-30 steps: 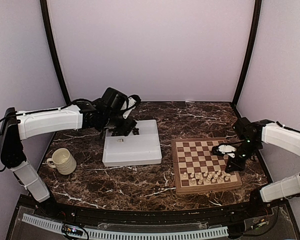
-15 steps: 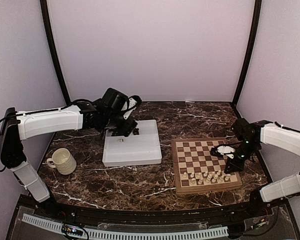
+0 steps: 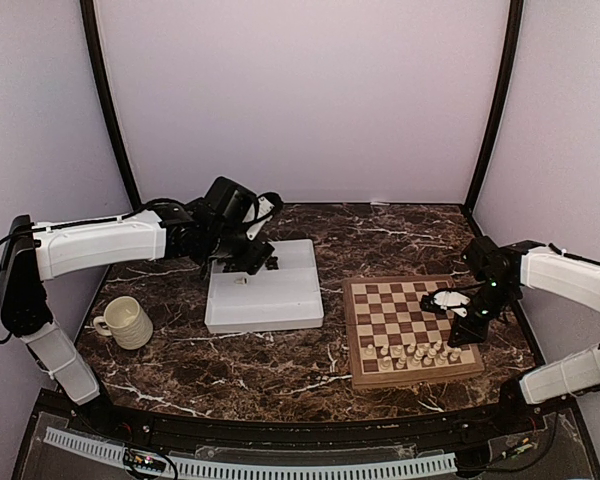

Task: Set up the chess pieces on the board
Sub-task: Place the pawn at g2.

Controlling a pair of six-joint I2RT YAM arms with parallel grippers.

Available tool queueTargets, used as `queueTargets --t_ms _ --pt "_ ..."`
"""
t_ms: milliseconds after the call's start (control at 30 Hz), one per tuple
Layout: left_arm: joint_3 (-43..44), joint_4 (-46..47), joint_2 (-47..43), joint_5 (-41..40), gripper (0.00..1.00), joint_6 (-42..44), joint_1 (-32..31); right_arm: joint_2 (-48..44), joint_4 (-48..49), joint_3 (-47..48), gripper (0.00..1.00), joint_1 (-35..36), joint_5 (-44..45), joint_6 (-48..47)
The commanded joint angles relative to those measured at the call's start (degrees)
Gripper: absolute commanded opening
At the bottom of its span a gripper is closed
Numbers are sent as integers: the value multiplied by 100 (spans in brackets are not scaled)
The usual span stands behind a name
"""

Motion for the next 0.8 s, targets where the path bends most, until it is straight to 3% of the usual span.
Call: queueTargets --t_ms 0,300,400,533,633,767 --pt "98 -130 -104 -74 75 33 -53 25 -3 -38 17 58 32 9" --pt "86 -117 -102 -210 76 -17 -63 -119 -209 233 22 67 -75 67" --pt "76 -91 -121 -402 83 -279 -65 -254 -527 503 24 60 -130 -41" --pt "289 -749 -47 -528 86 -1679 110 -423 -809 919 27 56 -83 -146" --pt "304 -1402 -43 153 80 -3399 479 -425 -741 1140 29 48 -152 -136" --pt "-386 -786 -252 805 69 -4570 546 -207 -401 1257 29 34 -414 -37"
